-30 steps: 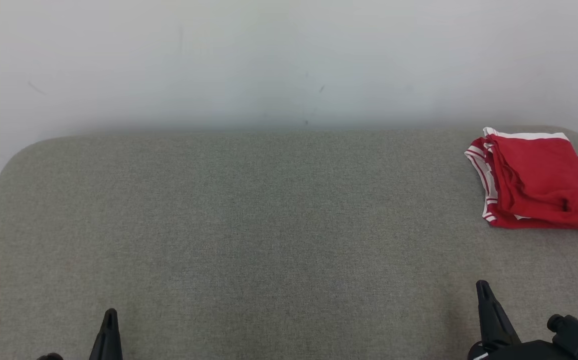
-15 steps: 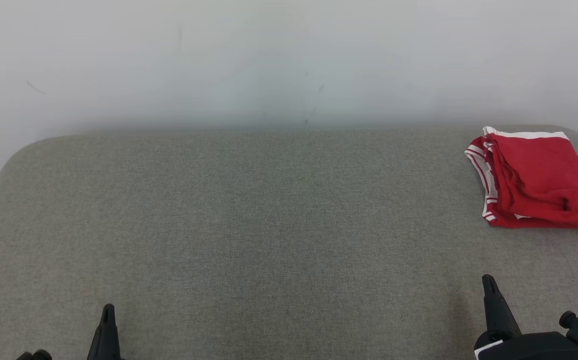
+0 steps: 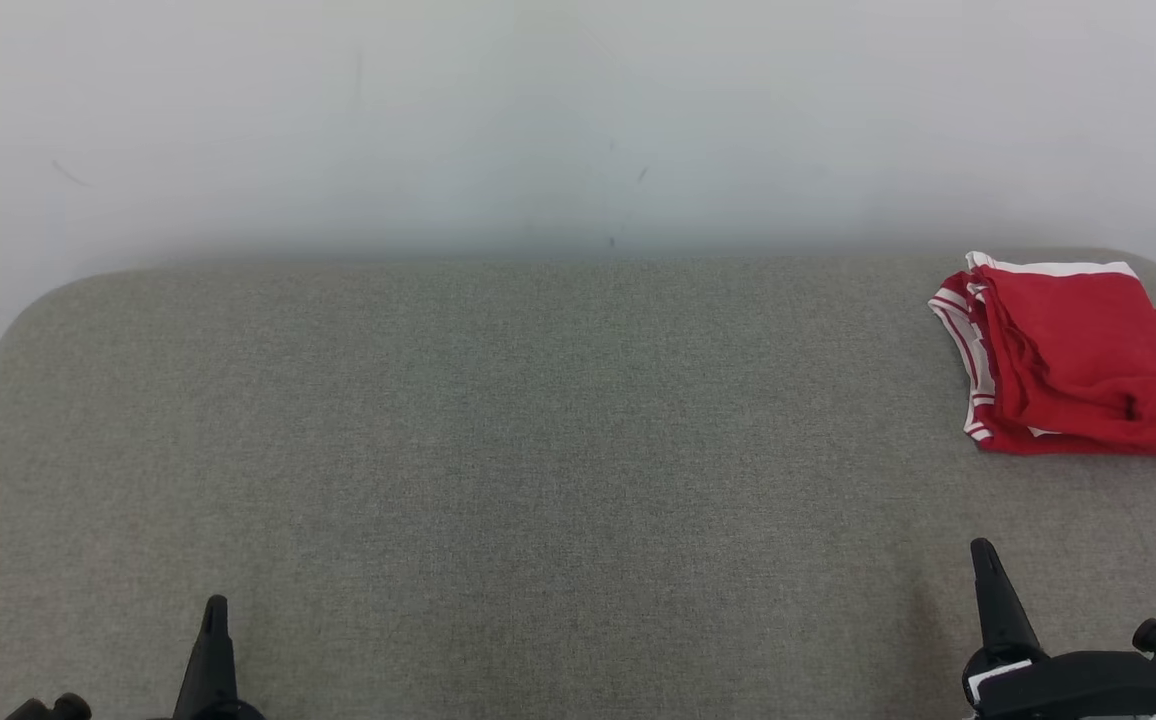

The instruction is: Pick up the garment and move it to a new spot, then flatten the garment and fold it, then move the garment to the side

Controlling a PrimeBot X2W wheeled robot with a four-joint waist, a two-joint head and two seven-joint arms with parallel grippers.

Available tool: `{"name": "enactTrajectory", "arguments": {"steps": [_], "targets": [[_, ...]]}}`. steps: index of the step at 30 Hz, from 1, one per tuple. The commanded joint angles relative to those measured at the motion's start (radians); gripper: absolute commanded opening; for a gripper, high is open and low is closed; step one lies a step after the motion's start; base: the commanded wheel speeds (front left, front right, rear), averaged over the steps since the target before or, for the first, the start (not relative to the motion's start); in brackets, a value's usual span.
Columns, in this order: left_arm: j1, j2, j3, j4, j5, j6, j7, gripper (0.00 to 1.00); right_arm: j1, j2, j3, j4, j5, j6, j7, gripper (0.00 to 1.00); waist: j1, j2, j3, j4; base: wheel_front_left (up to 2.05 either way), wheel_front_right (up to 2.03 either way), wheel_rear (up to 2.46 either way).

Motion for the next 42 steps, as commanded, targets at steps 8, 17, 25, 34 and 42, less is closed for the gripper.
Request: {"name": "enactTrajectory", "arguments": {"steps": [8,17,25,34,42], "targets": [[-0.032,-0.002,0.011,-0.003,-0.114,-0.006,0.028,0.0,-0.029,0.004,-0.016,-0.005,0.108,-0.001,0.023,0.0,0.0,0.0,0.001,-0.001,0.0,0.0,0.0],[-0.041,-0.005,0.016,0.001,-0.199,-0.007,0.051,0.0,-0.037,0.008,-0.026,-0.002,0.188,-0.001,0.041,0.0,0.0,0.0,0.003,-0.001,0.0,0.0,0.0],[-0.051,-0.008,0.021,0.004,-0.274,-0.007,0.07,0.0,-0.045,0.011,-0.036,0.001,0.261,-0.001,0.058,0.0,0.0,0.0,0.004,-0.002,0.0,0.0,0.0],[-0.06,-0.011,0.025,0.008,-0.356,-0.008,0.091,0.0,-0.053,0.014,-0.045,0.004,0.339,-0.002,0.076,0.0,0.0,0.0,0.005,-0.002,0.0,0.0,0.0],[-0.068,-0.014,0.029,0.011,-0.424,-0.009,0.109,0.0,-0.058,0.017,-0.054,0.007,0.404,-0.002,0.09,0.0,0.0,0.0,0.007,-0.003,0.0,0.0,0.0]]}}
